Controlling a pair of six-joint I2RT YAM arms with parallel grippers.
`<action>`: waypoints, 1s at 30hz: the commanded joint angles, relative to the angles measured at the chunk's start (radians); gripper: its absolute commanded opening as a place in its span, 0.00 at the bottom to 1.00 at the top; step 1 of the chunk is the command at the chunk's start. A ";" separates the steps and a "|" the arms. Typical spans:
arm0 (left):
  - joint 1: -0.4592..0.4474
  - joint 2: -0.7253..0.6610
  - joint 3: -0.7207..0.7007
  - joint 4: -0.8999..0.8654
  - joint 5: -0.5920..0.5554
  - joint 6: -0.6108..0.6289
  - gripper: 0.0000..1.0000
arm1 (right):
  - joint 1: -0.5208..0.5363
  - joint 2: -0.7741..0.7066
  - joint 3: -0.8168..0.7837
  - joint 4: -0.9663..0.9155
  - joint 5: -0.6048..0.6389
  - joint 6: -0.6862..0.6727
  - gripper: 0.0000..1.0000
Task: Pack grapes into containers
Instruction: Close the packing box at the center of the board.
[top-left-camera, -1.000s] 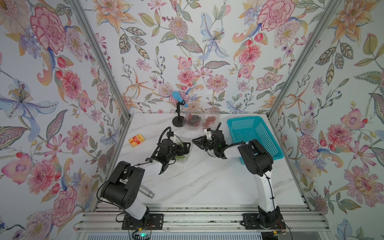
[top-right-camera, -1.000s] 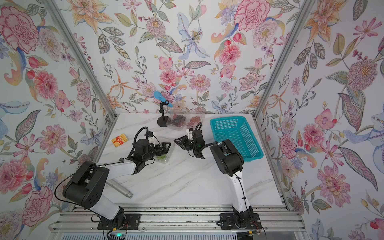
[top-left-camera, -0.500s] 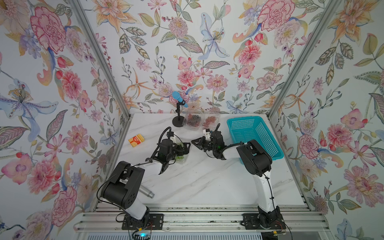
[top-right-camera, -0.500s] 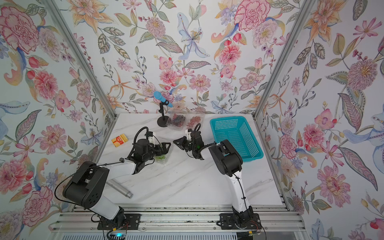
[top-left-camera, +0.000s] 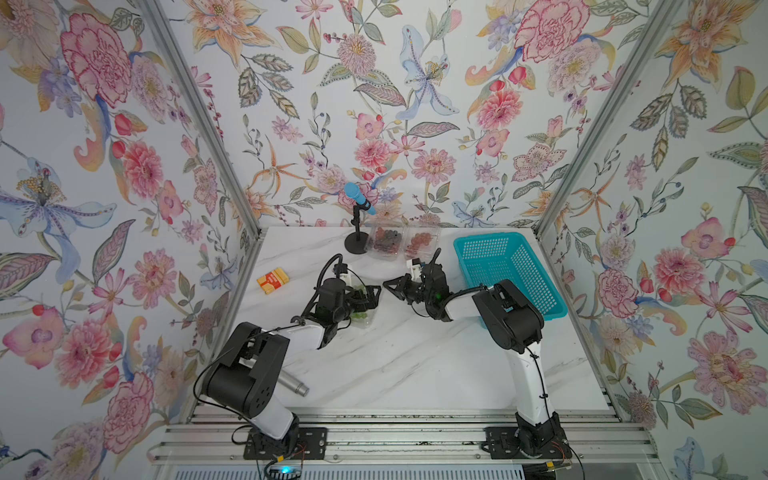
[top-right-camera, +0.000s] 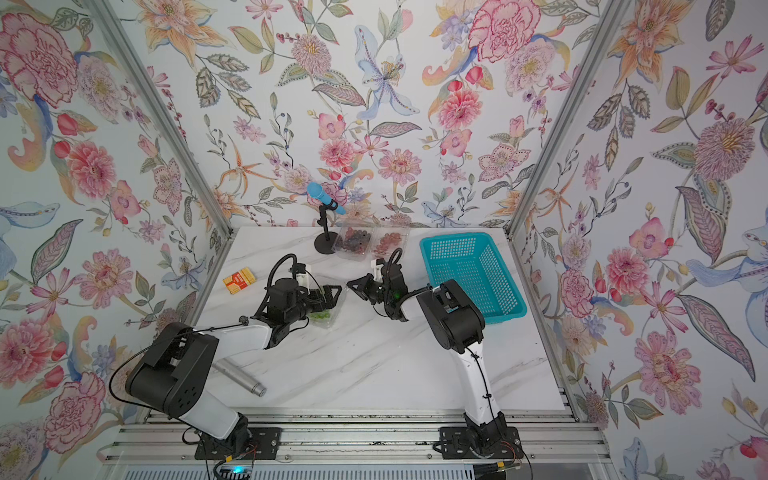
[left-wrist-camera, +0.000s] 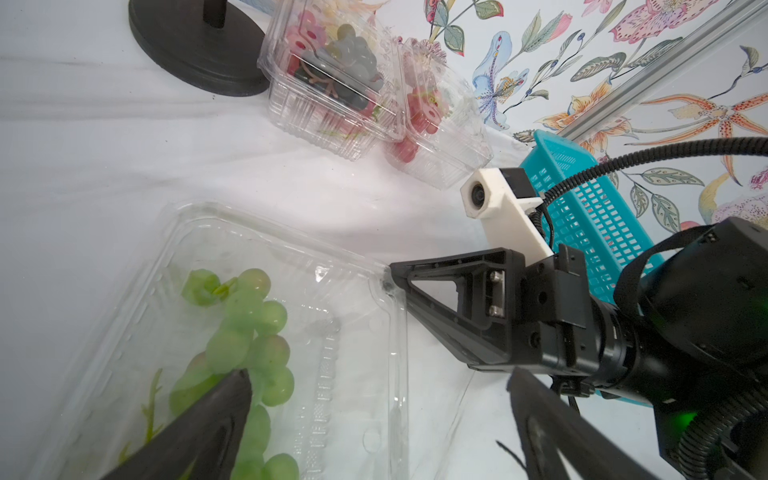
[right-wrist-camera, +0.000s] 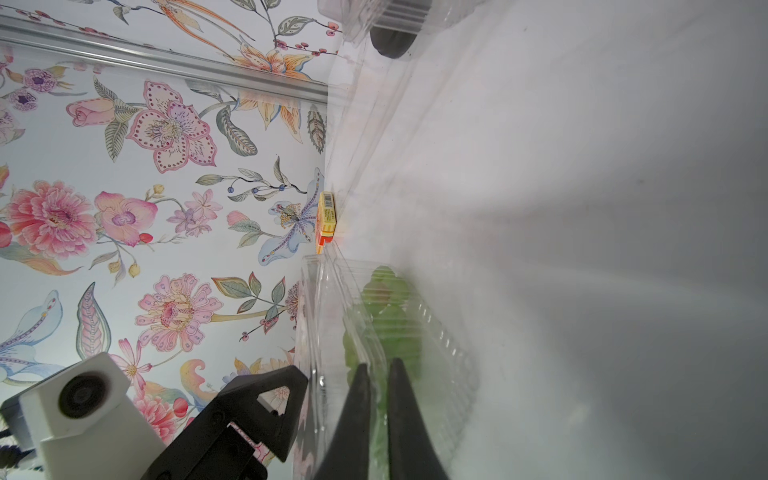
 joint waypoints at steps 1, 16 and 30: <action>0.012 -0.001 -0.031 -0.042 -0.009 0.001 1.00 | 0.018 0.035 -0.033 -0.042 0.009 -0.015 0.08; 0.029 -0.100 0.129 -0.189 -0.027 0.108 1.00 | -0.012 -0.185 -0.078 -0.268 0.085 -0.210 0.50; 0.066 -0.368 -0.022 -0.382 -0.107 0.015 1.00 | 0.068 -0.245 -0.152 -0.329 0.089 -0.283 1.00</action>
